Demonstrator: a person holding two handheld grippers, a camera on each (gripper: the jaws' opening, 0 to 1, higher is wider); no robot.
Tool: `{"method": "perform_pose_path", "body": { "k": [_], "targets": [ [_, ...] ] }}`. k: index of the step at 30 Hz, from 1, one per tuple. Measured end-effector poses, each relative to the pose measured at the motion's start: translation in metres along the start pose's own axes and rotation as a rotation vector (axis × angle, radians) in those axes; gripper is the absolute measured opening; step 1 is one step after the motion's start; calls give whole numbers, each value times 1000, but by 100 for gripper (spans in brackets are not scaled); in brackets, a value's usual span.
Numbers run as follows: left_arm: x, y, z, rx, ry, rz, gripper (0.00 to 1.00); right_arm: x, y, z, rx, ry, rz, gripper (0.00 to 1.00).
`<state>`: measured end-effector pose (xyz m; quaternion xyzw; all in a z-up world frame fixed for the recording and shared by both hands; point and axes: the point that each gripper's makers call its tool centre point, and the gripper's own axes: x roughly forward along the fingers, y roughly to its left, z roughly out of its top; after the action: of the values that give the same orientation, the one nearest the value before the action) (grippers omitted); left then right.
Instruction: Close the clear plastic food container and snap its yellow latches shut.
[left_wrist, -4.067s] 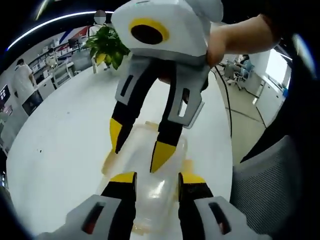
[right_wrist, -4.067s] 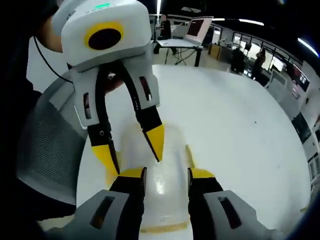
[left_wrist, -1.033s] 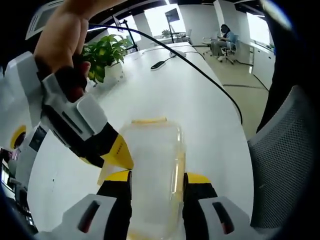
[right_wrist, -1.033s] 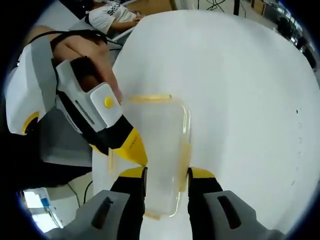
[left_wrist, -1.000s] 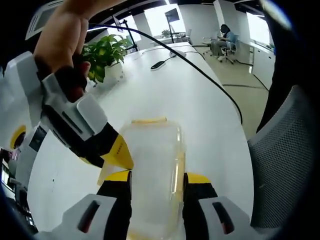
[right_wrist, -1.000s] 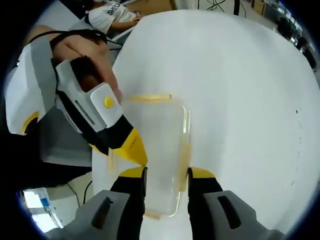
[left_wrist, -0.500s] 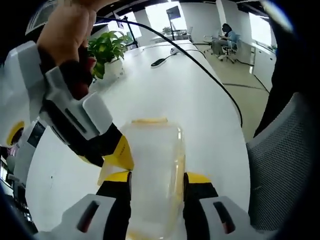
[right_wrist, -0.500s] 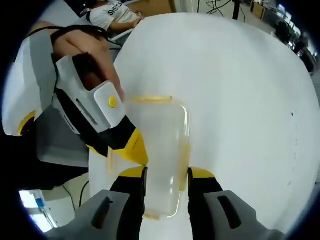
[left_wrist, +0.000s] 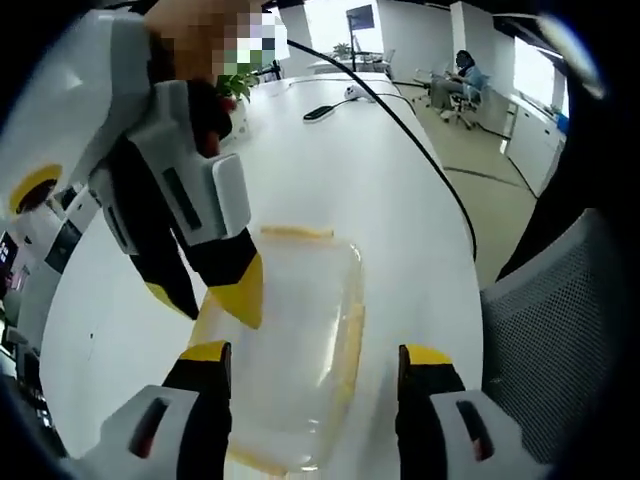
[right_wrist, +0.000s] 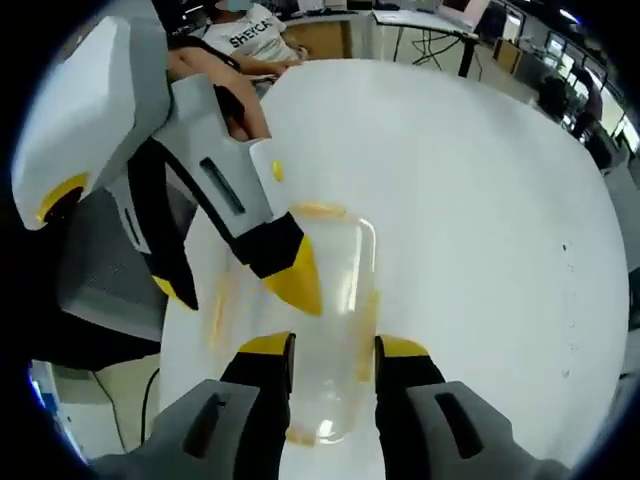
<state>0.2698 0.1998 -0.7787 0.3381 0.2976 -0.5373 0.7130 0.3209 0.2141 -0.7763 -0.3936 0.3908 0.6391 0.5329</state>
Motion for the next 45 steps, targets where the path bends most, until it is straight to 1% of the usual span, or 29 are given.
{"method": "perform_pose_path", "body": {
  "k": [1,2,4,5,6,9,12,14,15,16,19,21,23,25,26,28,30,32,33,35,36,38,43,44,45],
  "targets": [
    [0,1,0,-5,0,-1,64,0,0,0,4,-1,-2,29],
    [-1,2,-1,-28,1,-1,65,0,-1,0,19,-6,-7,30],
    [-2,5,-1,-45,4,4,66,-2,-9,-2,60,-27,-49,36],
    [-3,6,-2,-44,5,7,66,-2,-12,-3,65,-33,-57,39],
    [-3,7,-3,-44,8,9,68,-3,-14,-4,89,-43,-63,42],
    [-4,9,-4,-34,11,14,78,-3,-18,-5,90,-56,-81,49],
    [-6,10,-6,-29,17,11,78,-5,-21,-5,94,-64,-98,53],
    [-9,13,-6,-31,17,14,79,-6,-25,-7,96,-74,-116,59],
    [-10,14,-6,-34,18,16,79,-7,-24,-10,98,-73,-109,63],
    [-11,15,-7,-35,19,16,79,-9,-21,-11,108,-75,-97,63],
    [-12,19,-10,-44,30,15,81,-13,-18,-14,124,-96,-102,65],
    [-12,20,-12,-50,33,16,87,-16,-13,-17,133,-100,-100,70],
    [-12,21,-12,-37,34,15,91,-16,-9,-18,133,-104,-100,71],
    [-12,21,-14,-32,45,8,92,-16,-5,-21,138,-101,-102,72],
    [-11,23,-16,-31,51,12,94,-15,-1,-23,136,-92,-99,73],
    [-10,23,-18,-30,62,4,95,-13,3,-27,124,-71,-106,75],
    [-9,24,-20,-28,67,5,98,-12,7,-28,116,-63,-113,81],
    [-8,22,-22,-25,76,-12,98,-11,11,-28,122,-61,-128,92],
    [-7,21,-24,-16,87,-20,98,-10,14,-28,116,-66,-126,93],
    [-6,21,-28,7,109,-29,98,-8,21,-30,111,-46,-112,90],
    [-5,22,-29,7,113,-33,98,-7,23,-31,104,-39,-117,91],
    [-4,22,-32,0,127,-51,99,-4,28,-35,83,-18,-121,90],
    [-2,24,-36,39,154,-58,98,6,39,-42,72,8,-114,87],
    [-1,26,-37,46,160,-55,98,8,40,-43,68,14,-118,87],
    [0,28,-37,57,165,-47,98,9,36,-46,48,33,-147,86]
  ]
}}
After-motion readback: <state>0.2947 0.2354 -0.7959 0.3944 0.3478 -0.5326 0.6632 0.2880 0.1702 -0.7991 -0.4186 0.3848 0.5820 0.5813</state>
